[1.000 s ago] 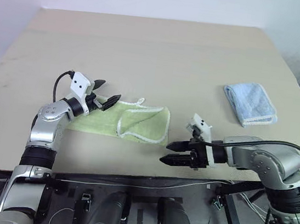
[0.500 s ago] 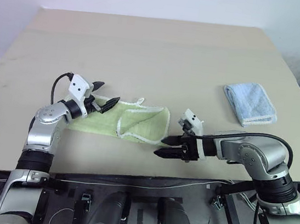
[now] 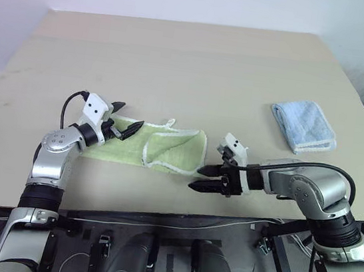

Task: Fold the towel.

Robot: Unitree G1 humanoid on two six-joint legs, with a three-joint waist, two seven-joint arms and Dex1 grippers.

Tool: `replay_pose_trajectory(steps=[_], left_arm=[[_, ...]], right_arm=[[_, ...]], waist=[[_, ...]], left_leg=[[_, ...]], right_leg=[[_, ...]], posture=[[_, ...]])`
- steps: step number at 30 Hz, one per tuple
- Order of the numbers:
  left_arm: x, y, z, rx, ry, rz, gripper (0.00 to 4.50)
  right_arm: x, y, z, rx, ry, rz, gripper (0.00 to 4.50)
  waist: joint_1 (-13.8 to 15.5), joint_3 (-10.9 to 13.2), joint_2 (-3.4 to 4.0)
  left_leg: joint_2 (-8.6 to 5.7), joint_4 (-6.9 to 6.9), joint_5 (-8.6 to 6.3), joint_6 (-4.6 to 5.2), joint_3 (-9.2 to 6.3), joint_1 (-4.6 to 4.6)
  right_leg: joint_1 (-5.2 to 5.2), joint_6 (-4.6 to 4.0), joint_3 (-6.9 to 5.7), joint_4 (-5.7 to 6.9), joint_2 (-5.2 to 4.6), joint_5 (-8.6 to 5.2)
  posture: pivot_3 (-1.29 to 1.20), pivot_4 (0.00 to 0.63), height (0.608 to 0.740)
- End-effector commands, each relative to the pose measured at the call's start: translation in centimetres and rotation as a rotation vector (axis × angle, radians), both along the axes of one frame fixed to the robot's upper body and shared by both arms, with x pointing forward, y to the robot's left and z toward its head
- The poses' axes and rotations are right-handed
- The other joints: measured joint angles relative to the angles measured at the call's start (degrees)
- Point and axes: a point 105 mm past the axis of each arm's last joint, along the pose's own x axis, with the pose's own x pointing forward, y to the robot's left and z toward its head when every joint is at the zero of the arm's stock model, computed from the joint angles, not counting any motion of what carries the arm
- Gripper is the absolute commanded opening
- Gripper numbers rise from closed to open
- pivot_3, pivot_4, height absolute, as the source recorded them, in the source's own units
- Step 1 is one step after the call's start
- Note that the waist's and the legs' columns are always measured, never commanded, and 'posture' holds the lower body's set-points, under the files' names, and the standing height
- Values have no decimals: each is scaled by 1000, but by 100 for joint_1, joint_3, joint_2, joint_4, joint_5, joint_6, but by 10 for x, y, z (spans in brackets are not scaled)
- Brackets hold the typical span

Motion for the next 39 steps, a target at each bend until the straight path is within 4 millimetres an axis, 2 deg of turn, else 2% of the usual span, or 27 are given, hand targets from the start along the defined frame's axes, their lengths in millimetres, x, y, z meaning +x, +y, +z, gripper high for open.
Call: replay_pose_trajectory(steps=[1,9,19,23,27,29,34,39], left_arm=[[0,-2,13,26,-54,-15,4500],[2,-5,13,26,-54,-29,4500],[2,-7,10,31,-51,-37,4500],[1,-5,8,36,-51,-28,4500],[0,1,9,25,-59,2,4500],[-1,2,9,24,-61,5,4500],[-1,4,12,15,-74,19,4500],[-2,7,23,-38,-98,35,4500]], right_arm=[[-1,-3,7,11,-41,-4,3364],[5,-1,9,37,-57,-41,3364],[21,26,30,171,-75,-64,3364],[21,45,34,205,-74,-29,3364],[49,86,60,335,-161,-88,3364],[55,94,69,375,-169,-100,3364],[55,99,72,395,-177,-88,3364],[48,91,70,411,-180,-84,3364]], waist=[[2,0,0],[-2,0,0],[-10,0,0],[-9,0,0],[-90,0,1],[-74,0,1],[-9,-1,0],[-25,-1,0]], left_leg=[[0,0,0,0,0,0],[0,0,0,0,0,1],[1,0,0,-1,0,2],[0,0,0,-1,0,2],[0,0,2,-4,5,7],[2,-4,8,-13,4,8],[-4,1,15,-24,2,8],[-8,7,14,-22,1,9]], right_leg=[[0,0,0,0,0,0],[0,0,0,1,0,0],[-2,1,0,4,4,1],[-4,1,0,4,4,1],[-7,0,8,19,10,4],[-19,1,9,38,15,4],[-44,-1,1,63,10,3],[-45,-1,2,71,8,3]], posture=[[0,150,740],[0,150,740],[0,150,740],[0,150,740],[0,150,740],[0,150,740],[0,150,740],[0,150,740]])
